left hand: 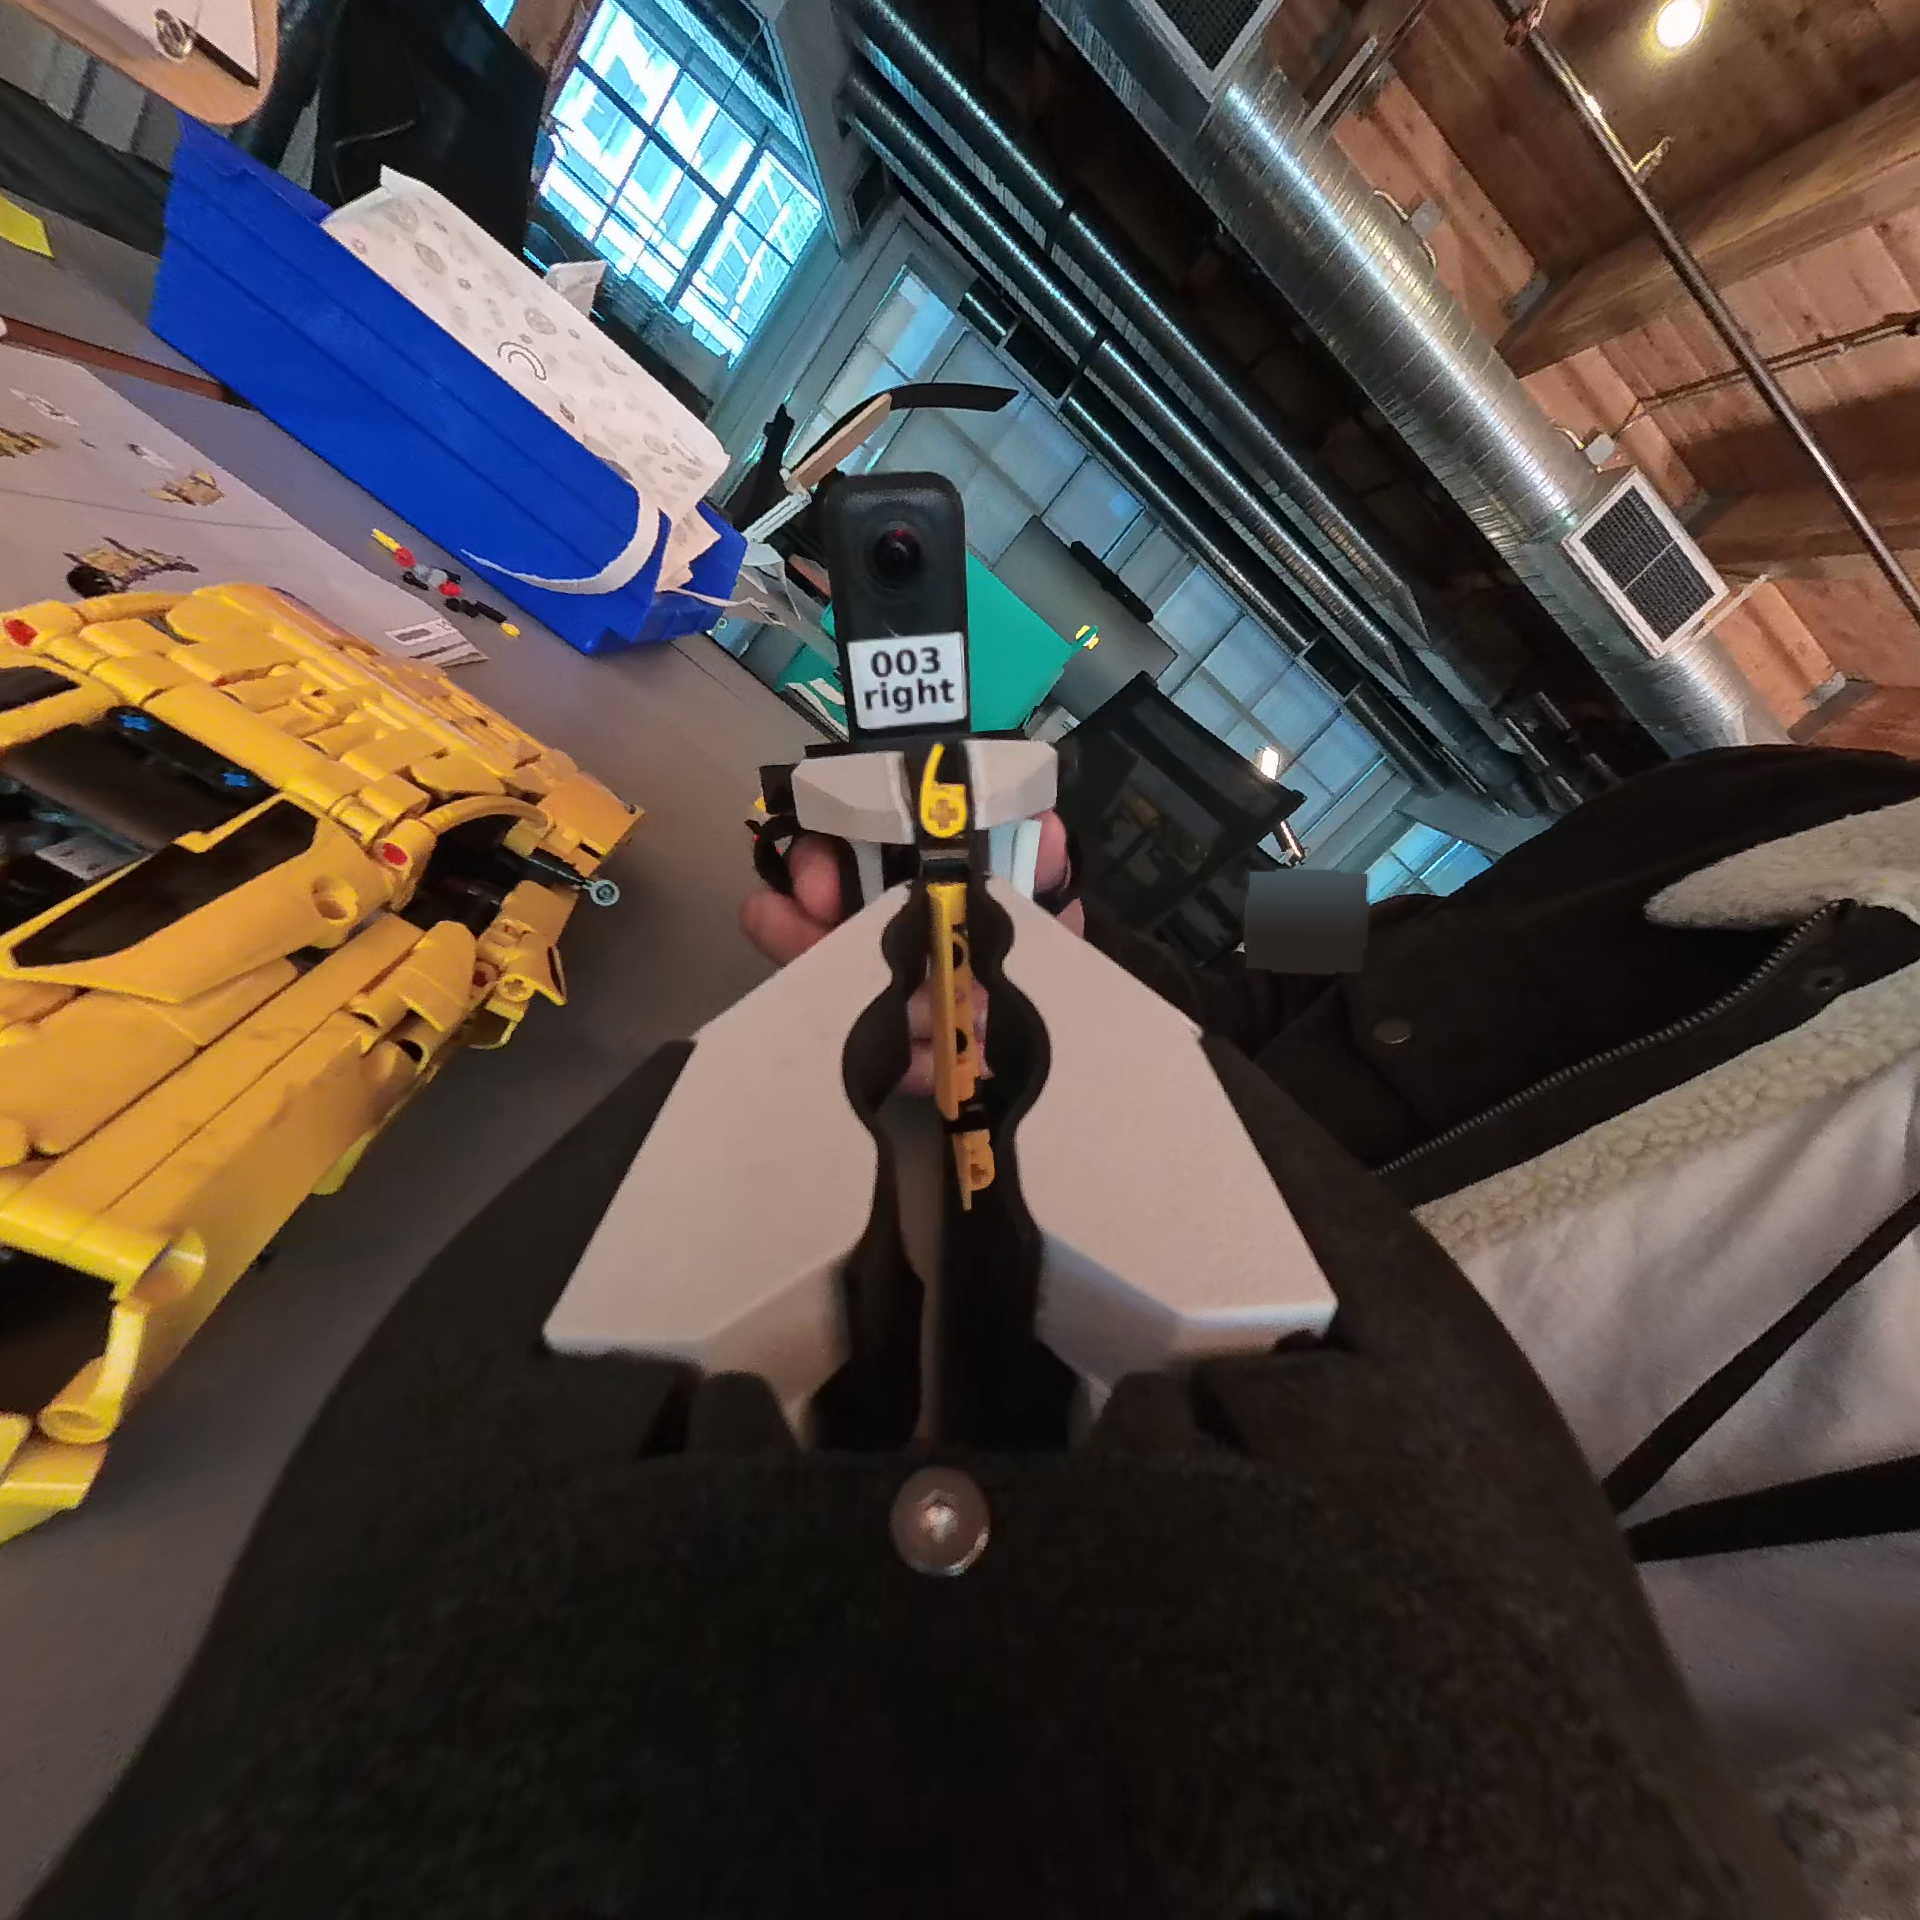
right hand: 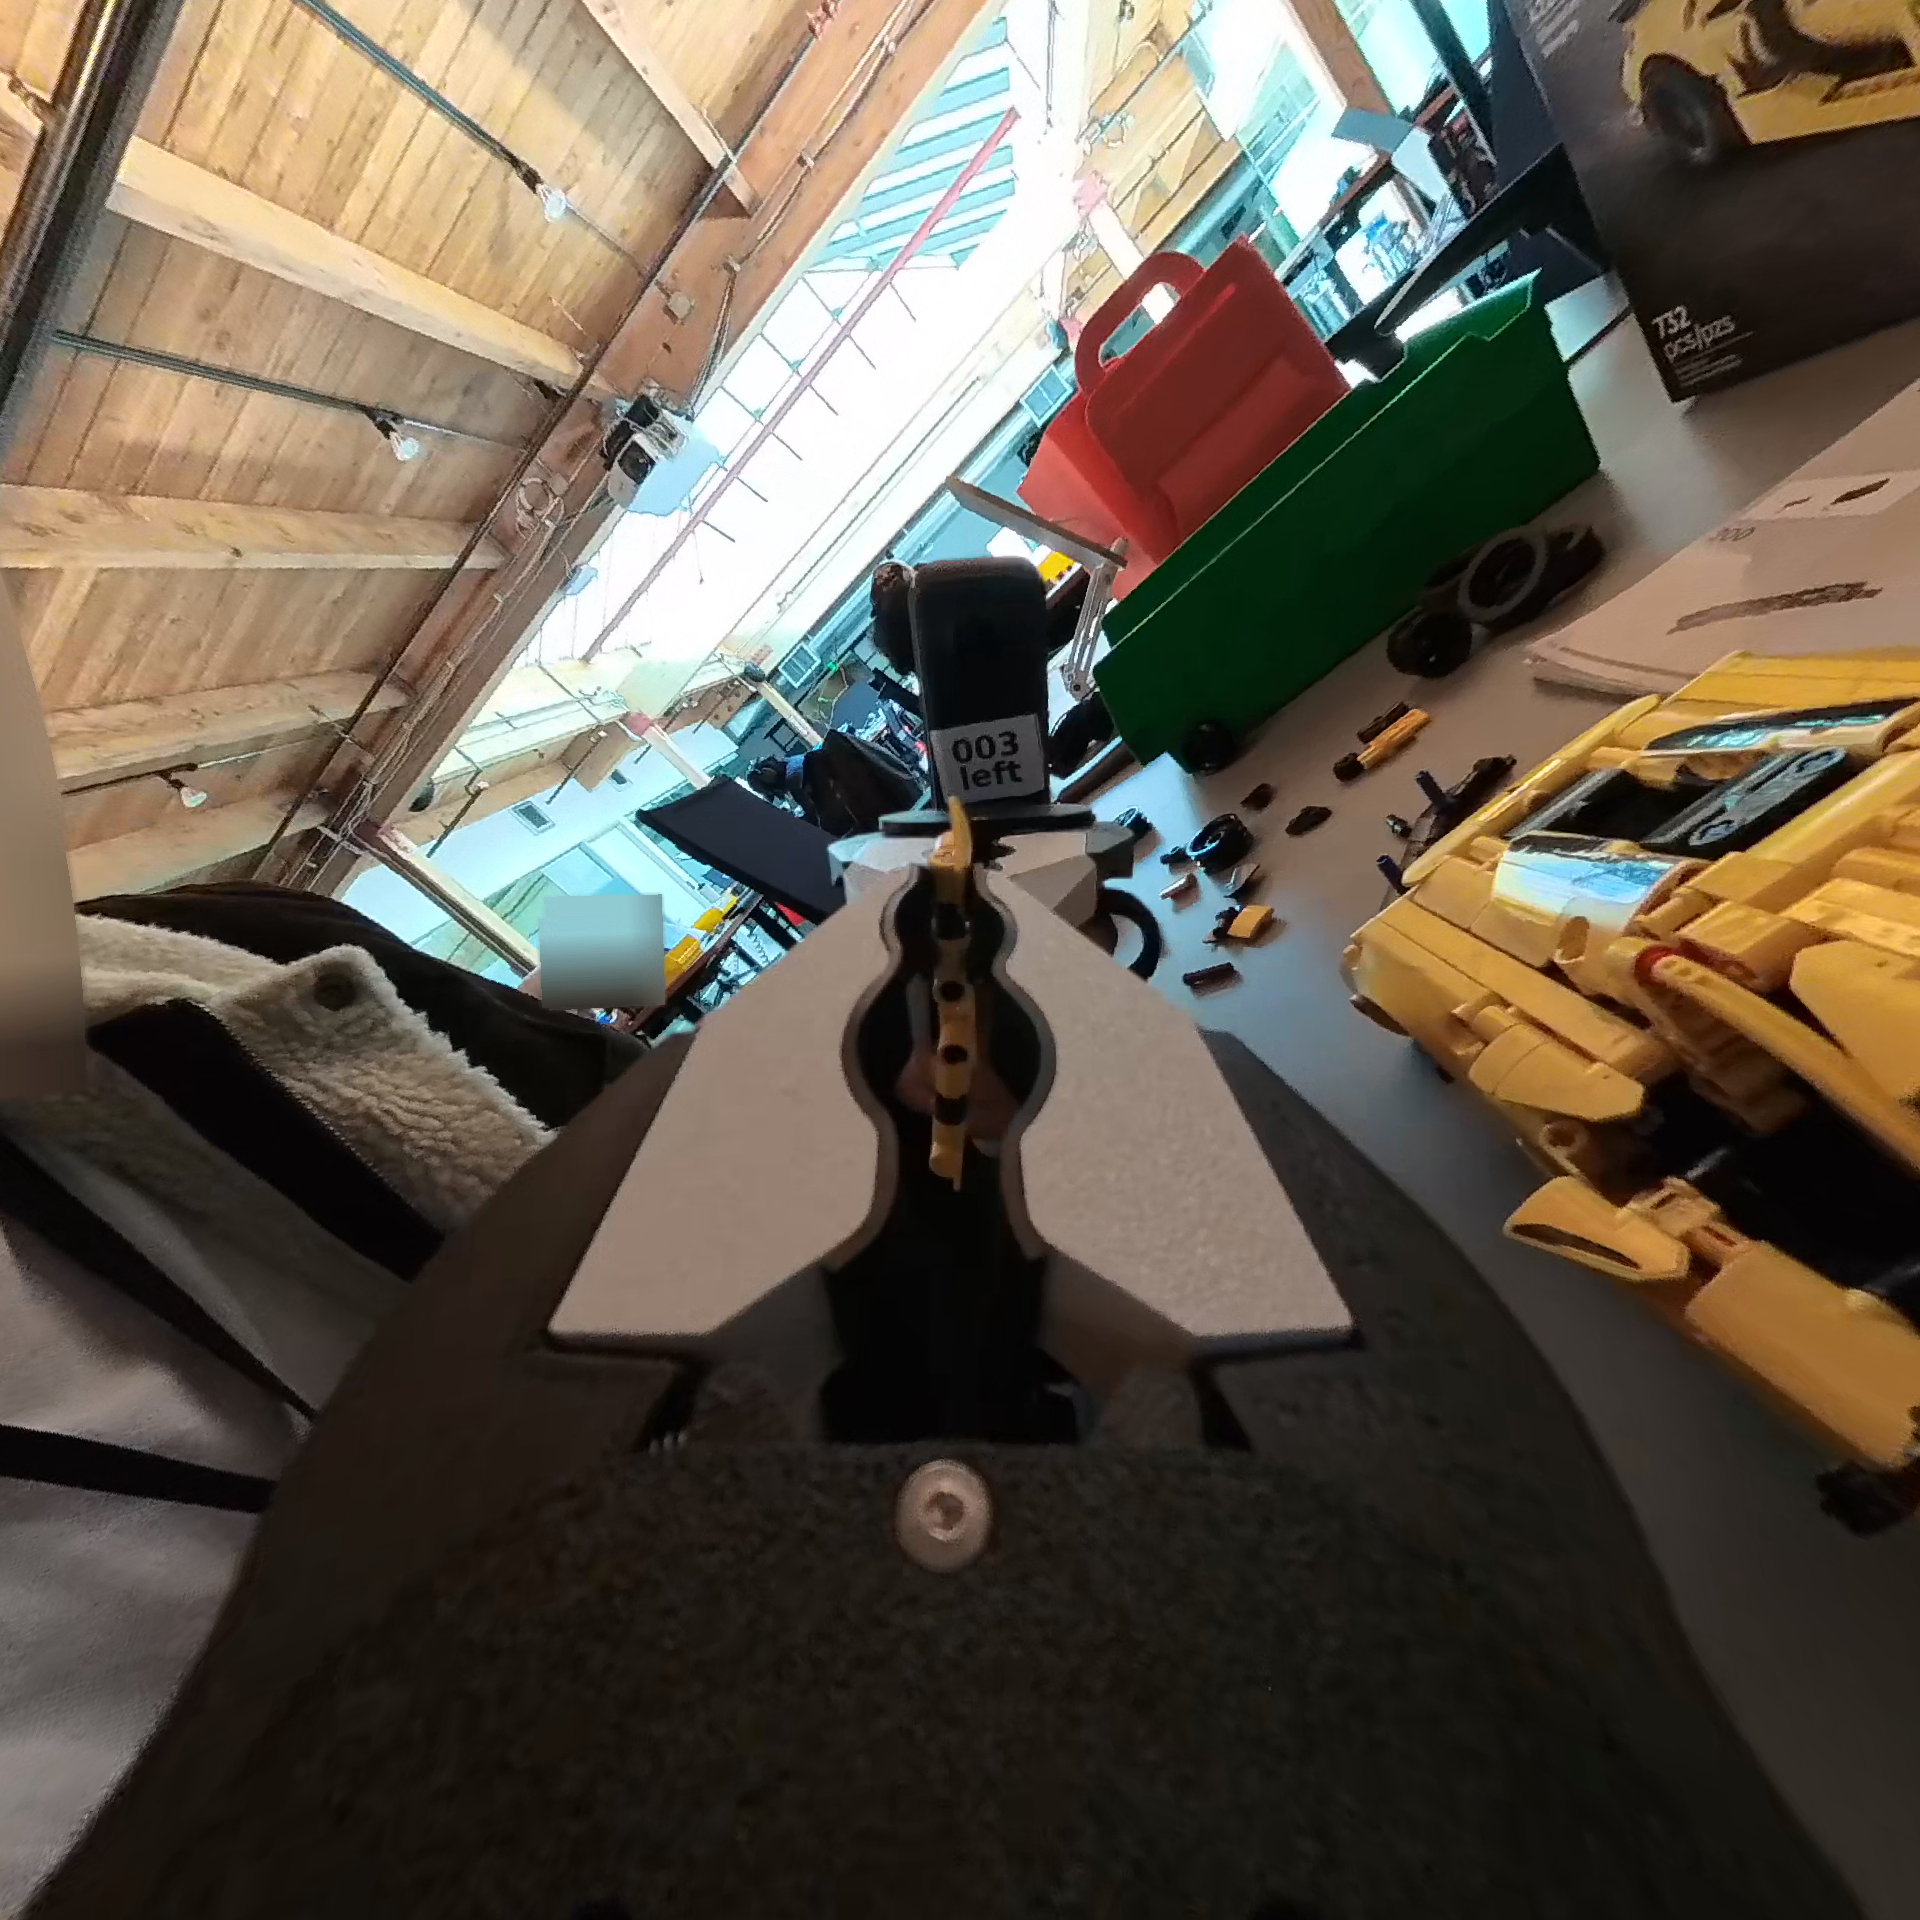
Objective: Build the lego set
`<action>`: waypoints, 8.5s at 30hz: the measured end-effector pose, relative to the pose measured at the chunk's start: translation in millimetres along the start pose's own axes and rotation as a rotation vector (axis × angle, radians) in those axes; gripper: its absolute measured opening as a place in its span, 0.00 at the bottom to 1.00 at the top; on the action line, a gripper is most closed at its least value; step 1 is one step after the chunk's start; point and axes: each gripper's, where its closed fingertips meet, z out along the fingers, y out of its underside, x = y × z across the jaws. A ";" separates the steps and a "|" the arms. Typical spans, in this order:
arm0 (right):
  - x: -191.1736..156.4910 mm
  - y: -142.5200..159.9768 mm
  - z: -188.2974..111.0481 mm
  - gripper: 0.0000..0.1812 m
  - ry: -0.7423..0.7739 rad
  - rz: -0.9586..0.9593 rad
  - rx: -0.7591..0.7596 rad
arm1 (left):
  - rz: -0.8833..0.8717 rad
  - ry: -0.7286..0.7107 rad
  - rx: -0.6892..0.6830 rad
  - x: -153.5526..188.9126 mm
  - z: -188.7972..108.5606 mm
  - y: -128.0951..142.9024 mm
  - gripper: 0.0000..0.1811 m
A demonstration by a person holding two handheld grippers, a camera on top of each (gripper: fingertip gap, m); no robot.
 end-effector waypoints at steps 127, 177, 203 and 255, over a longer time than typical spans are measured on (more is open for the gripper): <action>-0.9 13.2 8.0 0.03 0.027 -0.109 -0.110 | 0.105 -0.044 0.091 0.7 -8.8 -15.3 0.04; -9.3 4.7 7.9 0.04 -0.005 -0.049 -0.103 | 0.042 -0.037 0.290 7.1 -4.3 -33.5 0.03; -15.1 3.6 9.6 0.04 -0.030 -0.068 -0.121 | 0.082 -0.045 0.346 12.0 -5.5 -39.3 0.02; 3.1 4.0 -3.3 0.04 0.087 -0.065 -0.116 | -0.001 -0.062 0.402 -0.9 -18.8 -51.0 0.03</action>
